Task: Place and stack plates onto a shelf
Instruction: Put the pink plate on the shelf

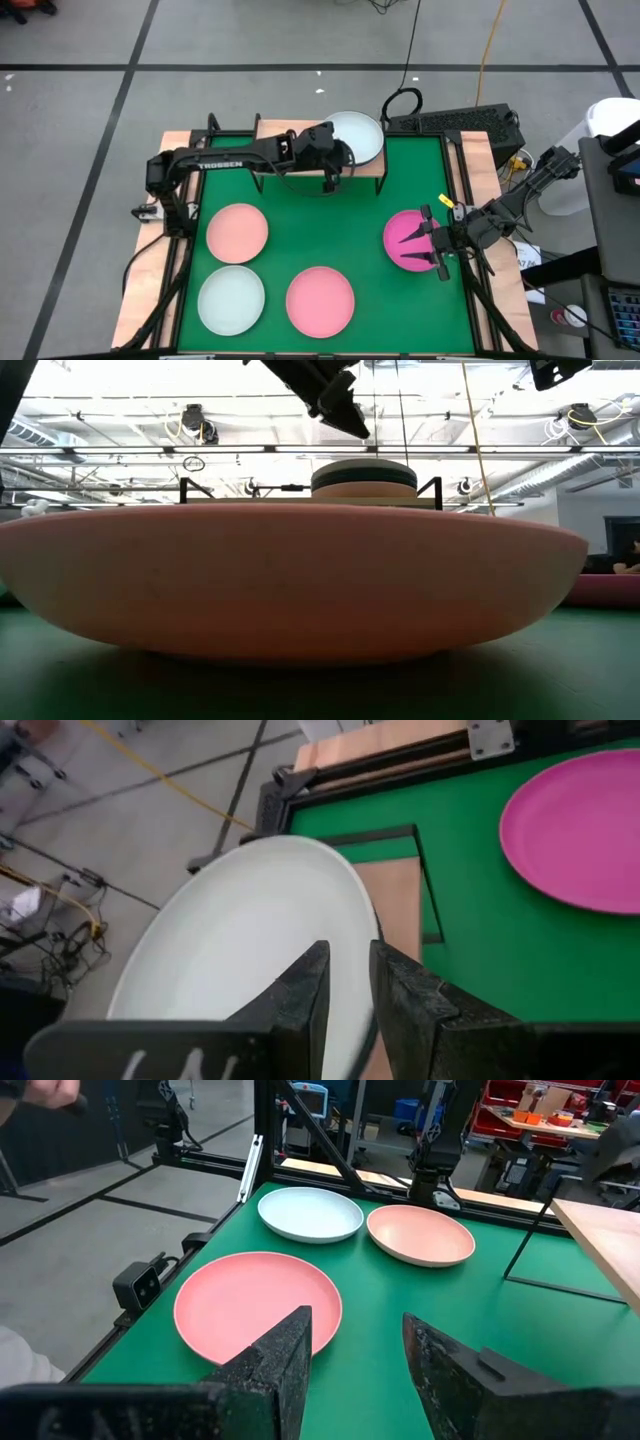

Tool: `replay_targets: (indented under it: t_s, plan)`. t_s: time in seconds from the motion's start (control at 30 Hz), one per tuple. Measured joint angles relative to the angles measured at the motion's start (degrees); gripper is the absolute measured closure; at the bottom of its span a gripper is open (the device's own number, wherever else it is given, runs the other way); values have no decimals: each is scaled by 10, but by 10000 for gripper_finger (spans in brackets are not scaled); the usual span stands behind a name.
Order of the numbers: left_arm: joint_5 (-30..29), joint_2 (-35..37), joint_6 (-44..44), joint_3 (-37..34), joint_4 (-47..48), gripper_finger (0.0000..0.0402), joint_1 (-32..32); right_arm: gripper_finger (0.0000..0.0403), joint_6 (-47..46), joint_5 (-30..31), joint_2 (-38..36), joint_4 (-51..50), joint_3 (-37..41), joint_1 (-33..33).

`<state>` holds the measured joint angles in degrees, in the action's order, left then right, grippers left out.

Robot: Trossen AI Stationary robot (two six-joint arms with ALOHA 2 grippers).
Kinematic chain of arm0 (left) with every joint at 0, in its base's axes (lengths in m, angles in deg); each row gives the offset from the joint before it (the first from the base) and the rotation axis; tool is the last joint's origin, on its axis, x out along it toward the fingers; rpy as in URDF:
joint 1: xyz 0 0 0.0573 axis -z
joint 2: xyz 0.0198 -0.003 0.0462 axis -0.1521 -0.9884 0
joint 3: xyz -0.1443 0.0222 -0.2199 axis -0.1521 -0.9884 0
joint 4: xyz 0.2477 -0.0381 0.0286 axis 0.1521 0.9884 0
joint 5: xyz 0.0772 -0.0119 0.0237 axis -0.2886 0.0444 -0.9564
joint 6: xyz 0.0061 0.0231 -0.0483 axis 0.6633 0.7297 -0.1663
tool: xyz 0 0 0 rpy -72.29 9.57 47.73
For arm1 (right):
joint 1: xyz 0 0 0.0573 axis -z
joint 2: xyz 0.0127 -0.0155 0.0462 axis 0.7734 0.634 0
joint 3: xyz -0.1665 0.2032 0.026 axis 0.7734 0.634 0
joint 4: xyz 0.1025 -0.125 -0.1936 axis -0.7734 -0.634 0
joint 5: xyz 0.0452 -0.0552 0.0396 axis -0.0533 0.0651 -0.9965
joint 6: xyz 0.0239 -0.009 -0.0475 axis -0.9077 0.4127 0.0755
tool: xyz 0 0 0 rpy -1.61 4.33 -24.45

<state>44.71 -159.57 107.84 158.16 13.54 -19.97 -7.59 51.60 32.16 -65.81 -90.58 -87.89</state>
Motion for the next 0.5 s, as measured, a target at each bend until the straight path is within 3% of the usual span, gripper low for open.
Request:
replay_targets:
  t_s: [0.33,0.5]
  plan:
    - [-5,103,-60,0,35,319,32,264,-2,0,0,-13,0,0]
    - [-65,180,-68,-17,47,320,80,264,-2,0,0,-16,0,0]
